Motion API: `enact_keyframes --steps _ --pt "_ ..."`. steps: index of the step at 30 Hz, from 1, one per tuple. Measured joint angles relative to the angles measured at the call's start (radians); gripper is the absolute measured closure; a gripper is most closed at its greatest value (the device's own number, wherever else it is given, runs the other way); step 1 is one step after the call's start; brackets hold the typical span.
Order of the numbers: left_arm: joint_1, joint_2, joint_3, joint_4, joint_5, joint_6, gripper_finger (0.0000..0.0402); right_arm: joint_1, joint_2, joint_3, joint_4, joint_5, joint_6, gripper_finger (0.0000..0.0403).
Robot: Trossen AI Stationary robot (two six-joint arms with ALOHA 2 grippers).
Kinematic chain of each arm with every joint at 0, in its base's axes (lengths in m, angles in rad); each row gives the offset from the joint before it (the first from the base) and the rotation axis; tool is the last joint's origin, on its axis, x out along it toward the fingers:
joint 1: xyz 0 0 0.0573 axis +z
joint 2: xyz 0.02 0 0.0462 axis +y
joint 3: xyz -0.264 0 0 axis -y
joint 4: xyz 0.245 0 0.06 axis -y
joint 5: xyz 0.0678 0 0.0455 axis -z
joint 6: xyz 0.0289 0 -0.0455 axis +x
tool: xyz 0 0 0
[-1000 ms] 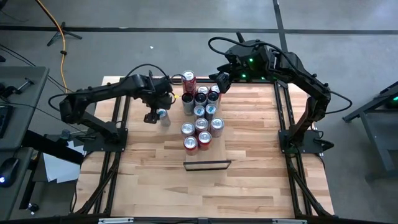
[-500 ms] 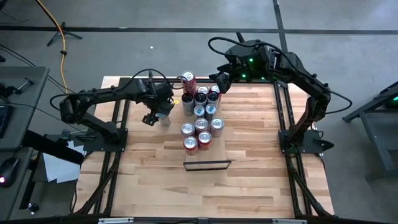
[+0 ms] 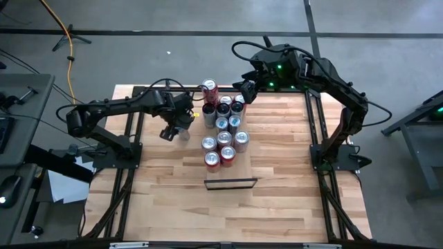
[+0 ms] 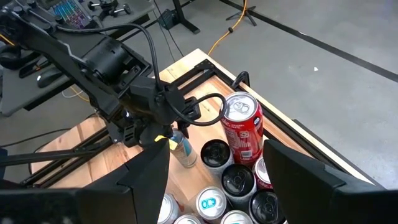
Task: Place canned beverage on shelf
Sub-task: Put the blue soda can on the shelf aligned with the other blue soda can
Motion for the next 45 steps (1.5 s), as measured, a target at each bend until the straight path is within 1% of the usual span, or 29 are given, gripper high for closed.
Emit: enact_keyframes --steps 3,6,8,13,17,19,22,24,27,32,38,45 --pt "0.000 0.000 0.000 0.003 -0.005 -0.052 0.0190 0.000 0.000 0.000 0.000 0.000 0.000 0.0160" --pt "0.000 -0.001 0.001 -0.002 -0.004 -0.174 0.0228 0.000 0.000 0.000 0.000 0.000 -0.005 0.0160" --pt "0.000 -0.002 0.002 -0.012 -0.004 -0.273 0.0245 0.000 0.000 0.000 0.000 0.003 -0.008 0.0160" --pt "0.000 -0.002 0.003 -0.042 -0.014 -0.552 0.0242 0.000 0.000 0.000 0.000 0.003 -0.009 0.0160" --pt "0.000 -0.006 0.004 -0.060 -0.012 -0.823 0.0214 0.000 0.000 0.000 0.000 0.003 -0.009 0.0160" --pt "0.000 -0.005 0.011 -0.079 0.001 -0.940 0.0206 0.000 0.000 0.000 0.000 0.003 -0.009 0.0160" --pt "-0.003 -0.003 0.017 -0.081 0.013 -1.059 0.0203 0.000 0.000 0.000 0.000 0.003 -0.015 0.0160" --pt "-0.004 -0.004 0.018 -0.080 0.016 -1.066 0.0205 0.000 0.000 0.000 0.001 0.003 -0.016 0.0160" --pt "-0.007 -0.004 0.018 -0.082 0.015 -1.034 0.0207 0.000 0.000 0.000 0.001 0.003 -0.016 0.0160" --pt "-0.018 -0.004 0.019 -0.081 0.015 -0.967 0.0196 0.000 0.000 0.000 0.001 0.002 -0.016 0.0160" --pt "-0.042 -0.005 0.027 -0.081 0.015 -0.902 0.0169 0.000 0.000 0.000 0.001 -0.002 -0.016 0.0160" --pt "-0.063 -0.005 0.121 -0.100 0.012 -0.852 0.0130 0.000 0.000 0.000 0.001 -0.002 -0.024 0.0160"
